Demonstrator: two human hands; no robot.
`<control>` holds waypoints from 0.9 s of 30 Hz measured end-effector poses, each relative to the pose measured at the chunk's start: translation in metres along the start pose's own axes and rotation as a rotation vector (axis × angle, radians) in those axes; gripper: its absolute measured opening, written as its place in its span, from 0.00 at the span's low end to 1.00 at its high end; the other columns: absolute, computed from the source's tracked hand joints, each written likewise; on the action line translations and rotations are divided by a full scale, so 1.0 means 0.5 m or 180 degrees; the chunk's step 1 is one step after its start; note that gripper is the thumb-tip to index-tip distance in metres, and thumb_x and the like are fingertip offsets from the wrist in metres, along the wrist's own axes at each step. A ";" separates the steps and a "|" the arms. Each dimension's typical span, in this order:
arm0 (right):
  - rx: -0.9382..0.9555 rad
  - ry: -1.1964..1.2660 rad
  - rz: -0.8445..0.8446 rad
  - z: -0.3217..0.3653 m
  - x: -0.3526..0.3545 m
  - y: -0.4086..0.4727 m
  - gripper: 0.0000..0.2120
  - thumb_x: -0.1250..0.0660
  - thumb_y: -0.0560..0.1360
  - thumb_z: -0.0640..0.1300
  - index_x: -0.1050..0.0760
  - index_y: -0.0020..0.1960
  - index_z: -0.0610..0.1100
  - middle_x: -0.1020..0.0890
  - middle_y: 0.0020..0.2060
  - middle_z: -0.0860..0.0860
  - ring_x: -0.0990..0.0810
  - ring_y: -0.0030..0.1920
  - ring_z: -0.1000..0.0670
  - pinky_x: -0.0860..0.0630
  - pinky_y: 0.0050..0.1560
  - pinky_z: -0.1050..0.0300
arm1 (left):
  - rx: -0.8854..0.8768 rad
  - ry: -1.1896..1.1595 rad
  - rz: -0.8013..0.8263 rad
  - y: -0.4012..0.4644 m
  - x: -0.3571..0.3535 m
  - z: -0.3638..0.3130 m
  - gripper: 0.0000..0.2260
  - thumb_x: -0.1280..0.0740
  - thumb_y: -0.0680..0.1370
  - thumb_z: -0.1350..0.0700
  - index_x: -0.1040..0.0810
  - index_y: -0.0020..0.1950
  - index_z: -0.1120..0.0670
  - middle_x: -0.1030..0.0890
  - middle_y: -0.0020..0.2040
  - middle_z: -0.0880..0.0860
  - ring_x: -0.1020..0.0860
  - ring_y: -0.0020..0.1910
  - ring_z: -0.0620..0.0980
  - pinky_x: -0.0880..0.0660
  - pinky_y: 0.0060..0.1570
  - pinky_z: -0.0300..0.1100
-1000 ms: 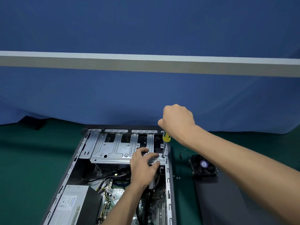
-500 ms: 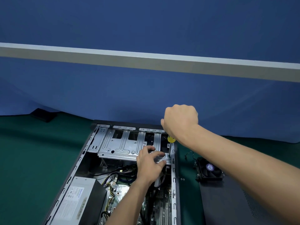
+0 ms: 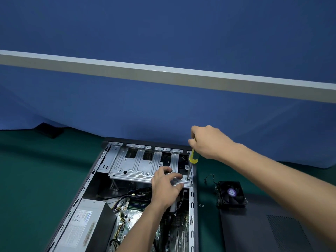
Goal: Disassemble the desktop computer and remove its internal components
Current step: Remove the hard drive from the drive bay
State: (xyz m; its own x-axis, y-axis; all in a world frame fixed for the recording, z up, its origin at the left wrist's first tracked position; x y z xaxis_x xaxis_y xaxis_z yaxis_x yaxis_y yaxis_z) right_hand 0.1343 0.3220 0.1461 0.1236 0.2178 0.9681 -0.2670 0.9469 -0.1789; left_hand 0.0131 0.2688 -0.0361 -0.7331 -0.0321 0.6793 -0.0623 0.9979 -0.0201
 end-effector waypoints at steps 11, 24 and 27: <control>-0.0036 0.0544 0.0172 0.025 -0.016 -0.012 0.10 0.41 0.75 0.38 0.32 0.55 0.45 0.32 0.55 0.48 0.29 0.48 0.46 0.31 0.42 0.55 | -0.0029 -0.0018 -0.0050 -0.001 0.002 -0.002 0.08 0.29 0.71 0.48 0.20 0.50 0.40 0.35 0.55 0.42 0.37 0.60 0.43 0.48 0.59 0.35; -0.0314 -0.0135 0.0036 0.034 0.003 -0.019 0.09 0.39 0.74 0.49 0.29 0.49 0.44 0.25 0.44 0.49 0.25 0.42 0.47 0.33 0.35 0.56 | -0.0029 -0.0106 -0.0019 -0.001 0.004 -0.001 0.08 0.29 0.72 0.48 0.19 0.50 0.42 0.35 0.55 0.42 0.37 0.61 0.44 0.45 0.62 0.37; -0.0394 -0.0222 -0.0297 0.030 0.000 -0.021 0.14 0.44 0.79 0.51 0.32 0.41 0.42 0.26 0.39 0.48 0.27 0.39 0.44 0.37 0.32 0.56 | -0.0031 -0.0091 -0.0024 -0.002 0.004 0.000 0.08 0.29 0.71 0.48 0.19 0.50 0.42 0.35 0.55 0.42 0.37 0.61 0.44 0.45 0.62 0.36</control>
State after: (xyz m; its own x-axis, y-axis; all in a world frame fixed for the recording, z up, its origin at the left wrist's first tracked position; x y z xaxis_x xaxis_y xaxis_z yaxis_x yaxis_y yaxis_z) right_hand 0.1225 0.3086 0.1503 0.0745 0.1148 0.9906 -0.1372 0.9851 -0.1038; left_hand 0.0117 0.2679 -0.0350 -0.7516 -0.0410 0.6583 -0.0614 0.9981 -0.0079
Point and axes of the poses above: each hand's wrist, its own y-axis towards the middle knuckle, its own x-axis out of the back of the hand, z = x × y, the point moved 5 cm from there along y, towards the middle knuckle
